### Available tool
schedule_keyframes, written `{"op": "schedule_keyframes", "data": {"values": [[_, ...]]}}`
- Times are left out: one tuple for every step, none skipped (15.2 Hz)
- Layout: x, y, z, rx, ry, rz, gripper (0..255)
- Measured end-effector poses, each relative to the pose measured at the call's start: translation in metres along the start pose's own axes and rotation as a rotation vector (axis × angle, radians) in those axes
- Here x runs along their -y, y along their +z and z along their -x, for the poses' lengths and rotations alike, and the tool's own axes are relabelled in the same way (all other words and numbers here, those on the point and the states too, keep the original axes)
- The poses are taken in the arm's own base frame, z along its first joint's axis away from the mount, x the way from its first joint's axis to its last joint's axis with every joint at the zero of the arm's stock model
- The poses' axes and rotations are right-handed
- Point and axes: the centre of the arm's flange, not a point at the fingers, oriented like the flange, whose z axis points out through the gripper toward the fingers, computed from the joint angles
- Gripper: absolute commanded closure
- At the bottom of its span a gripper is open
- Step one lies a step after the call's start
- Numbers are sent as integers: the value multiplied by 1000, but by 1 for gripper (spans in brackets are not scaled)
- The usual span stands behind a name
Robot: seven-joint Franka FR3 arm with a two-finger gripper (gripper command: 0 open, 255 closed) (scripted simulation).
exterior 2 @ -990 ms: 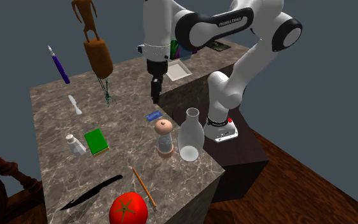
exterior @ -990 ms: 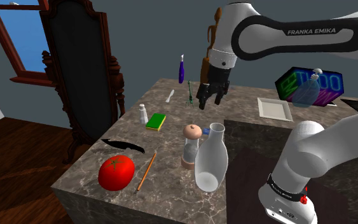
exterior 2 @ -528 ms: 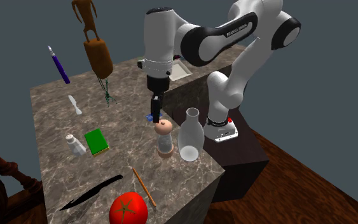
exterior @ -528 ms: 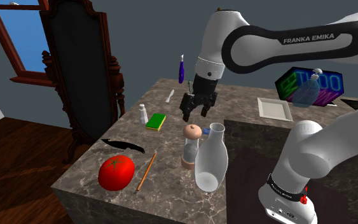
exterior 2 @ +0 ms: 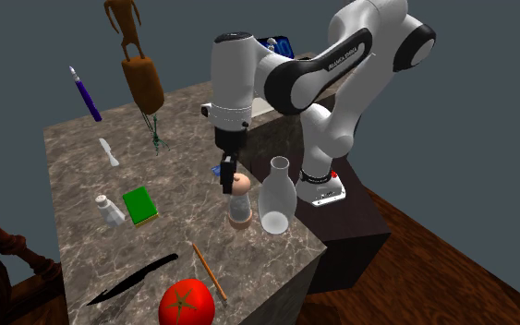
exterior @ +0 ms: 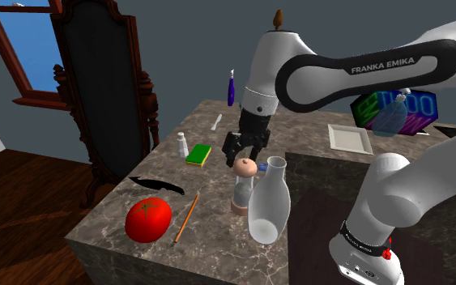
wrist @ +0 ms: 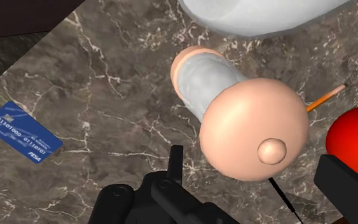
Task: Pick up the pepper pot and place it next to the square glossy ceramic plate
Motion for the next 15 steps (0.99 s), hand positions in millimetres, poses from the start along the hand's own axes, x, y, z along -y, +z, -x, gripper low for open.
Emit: {"op": "schedule_keyframes", "data": {"values": [[1, 4, 0, 0, 0, 0, 0], [1, 6, 0, 0, 0, 0, 0], [0, 7, 0, 0, 0, 0, 0], [1, 8, 1, 0, 0, 0, 0], [1, 8, 1, 0, 0, 0, 0], [1, 8, 1, 0, 0, 0, 0], [1, 8, 1, 0, 0, 0, 0], [1, 8, 1, 0, 0, 0, 255], [1, 8, 1, -1, 0, 0, 255], [1, 8, 1, 0, 0, 0, 255], [1, 8, 1, 0, 0, 0, 255], [1, 8, 1, 0, 0, 0, 255], [1, 8, 1, 0, 0, 0, 255], [1, 8, 1, 0, 0, 0, 255], [1, 8, 1, 0, 0, 0, 255]]}}
